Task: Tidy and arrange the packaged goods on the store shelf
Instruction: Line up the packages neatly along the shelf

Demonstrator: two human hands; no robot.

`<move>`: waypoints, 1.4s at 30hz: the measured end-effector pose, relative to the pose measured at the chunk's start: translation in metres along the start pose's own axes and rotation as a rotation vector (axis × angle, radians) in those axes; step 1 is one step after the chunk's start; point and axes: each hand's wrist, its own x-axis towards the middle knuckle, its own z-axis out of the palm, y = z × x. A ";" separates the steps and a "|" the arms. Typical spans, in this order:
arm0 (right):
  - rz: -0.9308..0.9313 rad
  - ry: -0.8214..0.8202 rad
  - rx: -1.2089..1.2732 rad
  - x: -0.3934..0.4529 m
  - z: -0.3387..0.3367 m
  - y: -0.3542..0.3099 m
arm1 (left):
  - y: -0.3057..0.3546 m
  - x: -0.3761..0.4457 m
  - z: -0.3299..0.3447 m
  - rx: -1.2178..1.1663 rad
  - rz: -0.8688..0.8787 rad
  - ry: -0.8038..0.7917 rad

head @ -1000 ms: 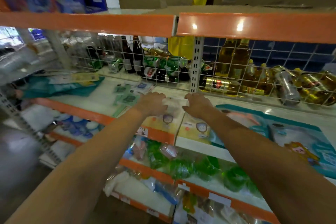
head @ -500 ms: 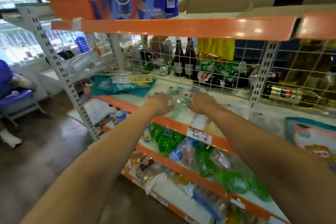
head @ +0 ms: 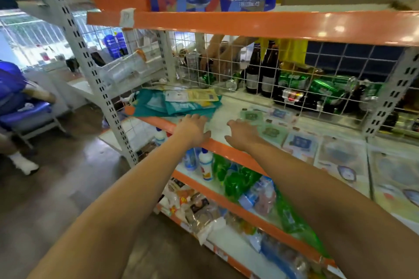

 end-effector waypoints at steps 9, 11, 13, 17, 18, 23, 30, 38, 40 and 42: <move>-0.026 0.009 -0.050 0.089 -0.001 -0.023 | -0.055 0.064 0.014 0.001 -0.104 -0.029; -0.030 0.022 -0.036 0.110 -0.005 -0.025 | -0.065 0.082 0.013 -0.006 -0.105 -0.012; -0.020 0.039 -0.029 0.131 -0.009 -0.027 | -0.075 0.099 0.011 -0.010 -0.093 0.023; -0.019 0.046 -0.015 0.163 -0.008 -0.030 | -0.086 0.129 0.016 0.035 -0.088 0.056; -0.018 0.045 -0.015 0.169 -0.006 -0.030 | -0.088 0.135 0.020 0.045 -0.086 0.050; -0.020 0.020 -0.038 0.190 0.014 -0.036 | -0.099 0.162 0.039 0.076 -0.044 0.026; 0.039 0.036 -0.053 0.218 0.019 -0.049 | -0.122 0.189 0.049 0.186 0.090 -0.005; 0.191 0.056 -0.037 0.232 0.022 -0.063 | -0.126 0.206 0.056 0.311 0.186 0.026; 0.232 0.055 -0.027 0.232 0.024 -0.066 | -0.125 0.209 0.058 0.335 0.189 0.024; 0.269 0.057 -0.026 0.232 0.027 -0.068 | -0.125 0.211 0.061 0.344 0.193 0.020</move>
